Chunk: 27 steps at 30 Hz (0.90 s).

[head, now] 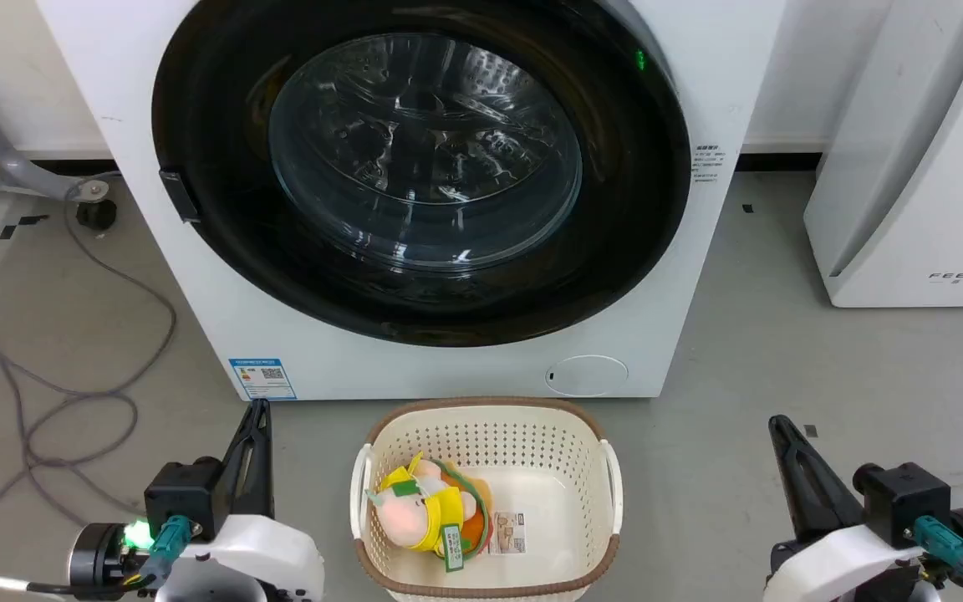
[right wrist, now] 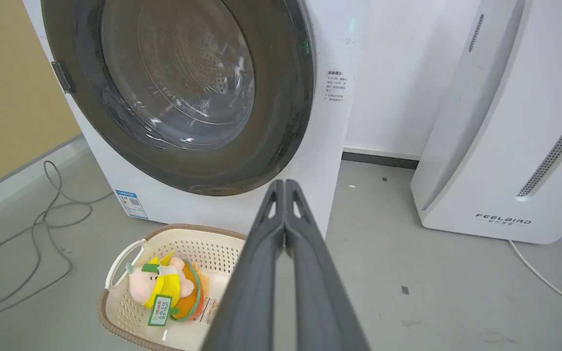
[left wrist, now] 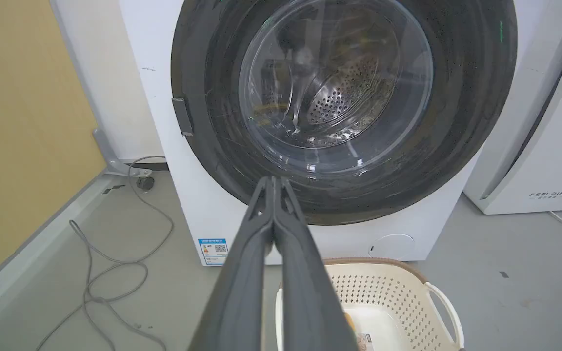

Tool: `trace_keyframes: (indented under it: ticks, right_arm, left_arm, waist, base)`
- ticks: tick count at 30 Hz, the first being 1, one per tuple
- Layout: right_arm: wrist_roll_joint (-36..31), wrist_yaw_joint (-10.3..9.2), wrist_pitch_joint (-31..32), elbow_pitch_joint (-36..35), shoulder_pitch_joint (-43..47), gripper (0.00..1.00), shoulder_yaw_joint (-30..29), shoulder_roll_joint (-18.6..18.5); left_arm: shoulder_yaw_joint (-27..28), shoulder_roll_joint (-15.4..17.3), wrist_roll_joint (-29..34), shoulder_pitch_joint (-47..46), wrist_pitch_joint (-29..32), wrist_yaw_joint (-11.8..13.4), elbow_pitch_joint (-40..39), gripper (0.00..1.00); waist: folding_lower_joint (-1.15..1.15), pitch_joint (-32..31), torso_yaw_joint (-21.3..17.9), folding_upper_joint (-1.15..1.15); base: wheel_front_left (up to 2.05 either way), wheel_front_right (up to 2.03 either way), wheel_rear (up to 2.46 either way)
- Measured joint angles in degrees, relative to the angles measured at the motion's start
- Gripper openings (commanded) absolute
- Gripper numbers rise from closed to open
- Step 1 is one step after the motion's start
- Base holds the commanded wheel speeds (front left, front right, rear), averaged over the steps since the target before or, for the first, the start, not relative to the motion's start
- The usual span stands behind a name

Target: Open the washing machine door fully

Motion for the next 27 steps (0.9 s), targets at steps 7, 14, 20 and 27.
trace_keyframes:
  ticks: [7,14,20,27]
  right_arm:
    - [-0.4,0.0,0.5,-0.3,0.0,0.0,0.0,0.0]
    - [-0.4,0.0,0.6,-0.4,0.0,1.0,0.0,0.0]
    - [-0.1,0.0,0.4,-0.4,0.0,0.0,0.0,0.0]
    - [0.5,0.0,-0.4,-0.2,0.1,0.0,0.1,0.0]
  left_arm:
    - [0.3,-0.3,0.8,0.0,0.9,-0.4,-0.2,0.0]
    - [0.3,-0.4,1.0,0.0,1.2,-0.5,-0.2,1.0]
    - [0.2,-0.4,0.6,0.0,0.8,-0.5,-0.2,1.0]
    - [0.1,-0.4,0.0,0.0,0.1,-0.5,-0.2,1.0]
  waist:
    - [0.01,-0.1,0.0,0.0]
    - [0.01,-0.2,0.0,0.0]
    - [0.01,-0.2,0.2,0.0]
    - [0.01,-0.2,0.4,0.0]
  base:
    - [0.0,0.0,0.0]
    - [0.0,0.0,0.0]
    - [0.0,0.0,0.0]
    - [0.0,0.0,0.0]
